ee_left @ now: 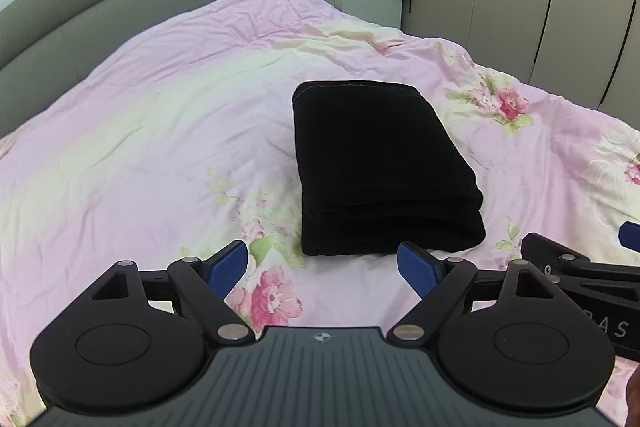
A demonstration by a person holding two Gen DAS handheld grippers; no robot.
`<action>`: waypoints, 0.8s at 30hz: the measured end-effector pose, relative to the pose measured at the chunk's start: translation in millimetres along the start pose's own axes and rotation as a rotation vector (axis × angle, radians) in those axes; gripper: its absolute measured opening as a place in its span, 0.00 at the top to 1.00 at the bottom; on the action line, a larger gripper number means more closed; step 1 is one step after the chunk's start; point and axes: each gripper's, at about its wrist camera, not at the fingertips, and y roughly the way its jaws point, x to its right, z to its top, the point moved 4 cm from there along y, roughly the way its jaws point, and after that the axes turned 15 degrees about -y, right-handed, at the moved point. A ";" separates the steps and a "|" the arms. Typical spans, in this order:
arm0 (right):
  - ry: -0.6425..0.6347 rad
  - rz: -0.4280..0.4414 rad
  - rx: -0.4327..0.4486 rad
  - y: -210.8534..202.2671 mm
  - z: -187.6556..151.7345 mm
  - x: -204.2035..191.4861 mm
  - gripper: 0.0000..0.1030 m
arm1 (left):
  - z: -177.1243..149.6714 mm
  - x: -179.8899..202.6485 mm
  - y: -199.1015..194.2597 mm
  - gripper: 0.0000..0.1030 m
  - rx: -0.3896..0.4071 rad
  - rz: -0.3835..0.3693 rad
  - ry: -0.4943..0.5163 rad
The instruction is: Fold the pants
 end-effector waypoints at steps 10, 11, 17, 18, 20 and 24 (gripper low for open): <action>0.004 -0.002 0.010 -8.2 -0.5 -2.0 0.05 | 1.0 -3.4 -3.5 0.04 0.005 -0.006 -0.015; 0.006 -0.002 0.010 -8.7 -0.8 -2.2 0.05 | 0.9 -3.3 -3.4 0.04 0.004 -0.006 -0.015; 0.007 -0.004 0.004 -9.3 -2.4 -1.7 0.05 | 0.3 -2.9 -4.2 0.04 0.001 -0.008 -0.015; 0.008 -0.006 0.004 -9.4 -2.4 -1.5 0.05 | 0.3 -3.0 -3.7 0.04 0.001 -0.007 -0.015; 0.010 -0.006 0.003 -9.3 -3.2 -1.3 0.05 | 0.2 -3.1 -3.9 0.04 0.002 -0.006 -0.015; 0.013 -0.004 0.003 -9.0 -3.5 -1.2 0.05 | 0.0 -3.8 -4.3 0.04 0.001 -0.005 -0.013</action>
